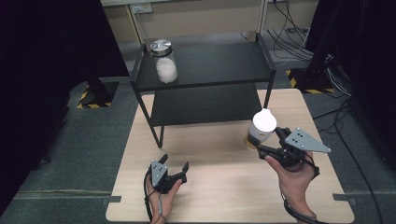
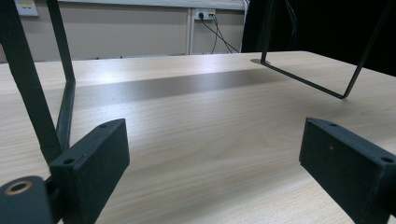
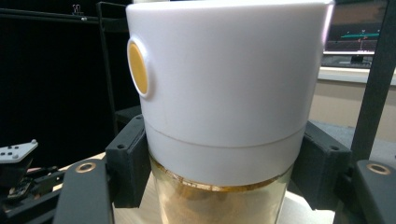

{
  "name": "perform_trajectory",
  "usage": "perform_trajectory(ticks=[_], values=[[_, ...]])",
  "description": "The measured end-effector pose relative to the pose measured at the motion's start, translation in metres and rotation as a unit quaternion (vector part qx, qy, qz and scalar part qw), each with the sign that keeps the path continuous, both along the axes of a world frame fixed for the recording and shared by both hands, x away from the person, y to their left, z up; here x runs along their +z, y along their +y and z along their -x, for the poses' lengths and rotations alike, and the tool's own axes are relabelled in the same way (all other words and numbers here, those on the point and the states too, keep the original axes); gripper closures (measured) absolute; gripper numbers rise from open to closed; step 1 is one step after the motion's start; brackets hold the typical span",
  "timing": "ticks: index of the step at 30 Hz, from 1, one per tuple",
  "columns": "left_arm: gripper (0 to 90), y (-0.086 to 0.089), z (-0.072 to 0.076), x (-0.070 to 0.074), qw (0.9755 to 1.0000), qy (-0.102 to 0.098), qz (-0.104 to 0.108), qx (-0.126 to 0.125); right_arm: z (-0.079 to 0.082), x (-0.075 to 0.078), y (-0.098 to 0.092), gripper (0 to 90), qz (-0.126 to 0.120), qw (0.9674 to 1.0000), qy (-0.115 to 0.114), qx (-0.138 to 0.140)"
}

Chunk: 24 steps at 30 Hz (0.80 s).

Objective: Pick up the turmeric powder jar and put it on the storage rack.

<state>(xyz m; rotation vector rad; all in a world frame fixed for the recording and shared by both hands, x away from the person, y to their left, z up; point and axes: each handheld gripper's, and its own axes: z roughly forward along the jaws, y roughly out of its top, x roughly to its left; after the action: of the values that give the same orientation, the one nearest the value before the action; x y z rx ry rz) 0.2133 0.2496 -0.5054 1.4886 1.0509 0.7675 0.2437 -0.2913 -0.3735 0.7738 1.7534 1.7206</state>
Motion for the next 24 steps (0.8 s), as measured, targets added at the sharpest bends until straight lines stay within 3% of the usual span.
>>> perform_trajectory(ticks=[24], values=[[7.9,-0.001,0.0,0.0,1.0,-0.001,-0.002,0.0,-0.015,0.034,0.018,30.9,-0.01,0.9997,-0.021,-0.011]])
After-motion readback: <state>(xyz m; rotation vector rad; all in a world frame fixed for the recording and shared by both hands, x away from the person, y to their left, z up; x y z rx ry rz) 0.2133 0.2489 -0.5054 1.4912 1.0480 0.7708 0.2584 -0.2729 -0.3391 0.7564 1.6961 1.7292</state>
